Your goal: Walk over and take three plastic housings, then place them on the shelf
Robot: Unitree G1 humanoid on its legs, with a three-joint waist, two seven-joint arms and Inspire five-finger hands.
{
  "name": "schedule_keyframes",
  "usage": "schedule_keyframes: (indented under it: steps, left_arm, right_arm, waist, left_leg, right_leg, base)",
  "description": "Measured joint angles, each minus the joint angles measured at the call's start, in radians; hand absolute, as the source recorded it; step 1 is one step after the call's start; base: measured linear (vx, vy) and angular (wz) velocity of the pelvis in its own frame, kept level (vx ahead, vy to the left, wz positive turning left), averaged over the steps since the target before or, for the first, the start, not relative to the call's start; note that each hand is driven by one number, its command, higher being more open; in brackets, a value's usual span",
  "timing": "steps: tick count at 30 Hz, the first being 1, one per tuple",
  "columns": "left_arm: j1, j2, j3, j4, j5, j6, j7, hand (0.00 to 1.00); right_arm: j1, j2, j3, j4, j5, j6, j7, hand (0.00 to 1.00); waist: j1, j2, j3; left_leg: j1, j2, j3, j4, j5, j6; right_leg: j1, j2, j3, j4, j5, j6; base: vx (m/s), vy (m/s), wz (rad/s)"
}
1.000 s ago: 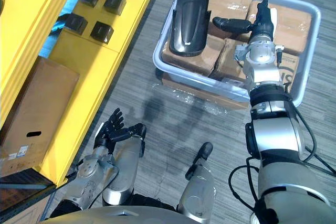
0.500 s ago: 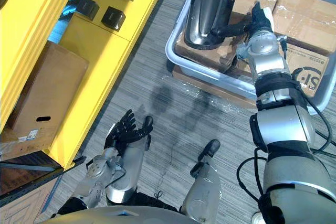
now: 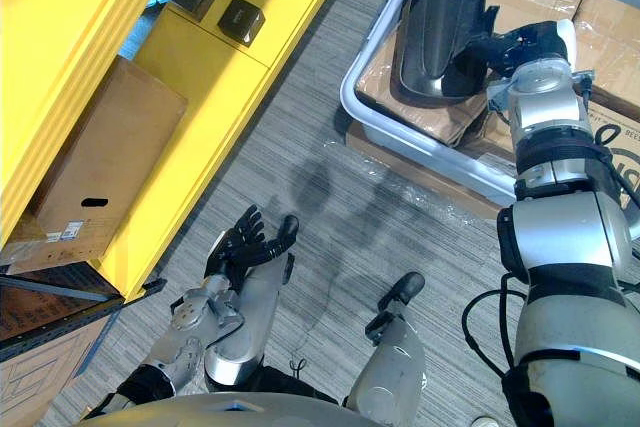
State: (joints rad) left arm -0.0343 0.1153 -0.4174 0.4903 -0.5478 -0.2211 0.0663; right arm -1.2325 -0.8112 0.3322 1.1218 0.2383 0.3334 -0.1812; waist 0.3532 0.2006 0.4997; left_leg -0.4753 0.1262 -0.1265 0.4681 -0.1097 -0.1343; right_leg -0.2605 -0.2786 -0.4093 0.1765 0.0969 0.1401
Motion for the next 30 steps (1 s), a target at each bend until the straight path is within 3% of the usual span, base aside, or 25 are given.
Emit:
schedule_keyframes:
  steps: [4, 11, 16, 21, 30]
  left_arm:
    - [0.001, 0.000, 0.001, 0.000, -0.001, 0.003, 0.001, 1.00]
    - [0.054, 0.001, 0.012, -0.067, -0.087, 0.004, -0.003, 1.00]
    - [0.099, 0.004, 0.051, -0.158, -0.082, 0.004, -0.005, 1.00]
    - [0.144, 0.043, 0.103, -0.309, -0.072, 0.004, -0.009, 1.00]
    - [0.160, 0.057, 0.110, -0.446, -0.028, 0.032, -0.027, 1.00]
  right_arm:
    - [0.007, 0.009, -0.052, 0.001, 0.001, -0.020, -0.016, 0.00]
    - [0.057, 0.068, -0.071, 0.014, -0.042, -0.169, -0.076, 0.00]
    - [0.128, 0.085, -0.070, -0.075, -0.116, -0.202, -0.100, 0.00]
    - [0.214, 0.164, -0.070, -0.159, -0.201, -0.205, -0.102, 0.00]
    - [0.274, 0.193, -0.088, -0.284, -0.312, -0.210, -0.118, 0.00]
  waist:
    - [-0.002, 0.001, -0.001]
    - [-0.026, 0.000, 0.000]
    - [-0.046, -0.007, 0.004]
    - [-0.088, -0.075, 0.004]
    - [-0.143, -0.127, 0.005]
  left_leg:
    - [0.004, 0.001, -0.003, -0.003, 0.006, -0.001]
    - [0.033, 0.003, -0.001, -0.005, 0.005, -0.001]
    - [0.088, 0.009, 0.010, -0.025, 0.007, -0.002]
    - [0.166, 0.024, 0.042, -0.079, 0.020, -0.006]
    - [0.279, 0.035, 0.074, -0.153, 0.041, -0.015]
  right_leg:
    - [0.000, -0.001, -0.002, 0.012, -0.007, 0.000]
    - [0.028, -0.001, -0.002, 0.014, -0.009, 0.000]
    - [0.068, 0.002, 0.001, 0.010, -0.011, -0.004]
    - [0.117, 0.013, 0.017, -0.021, -0.010, -0.004]
    - [0.183, 0.022, 0.038, -0.039, -0.010, -0.004]
  base:
    - [0.00, -0.004, 0.01]
    - [0.00, 0.000, 0.00]
    - [-0.01, -0.007, -0.05]
    - [0.01, -0.025, -0.12]
    - [0.01, -0.022, -0.10]
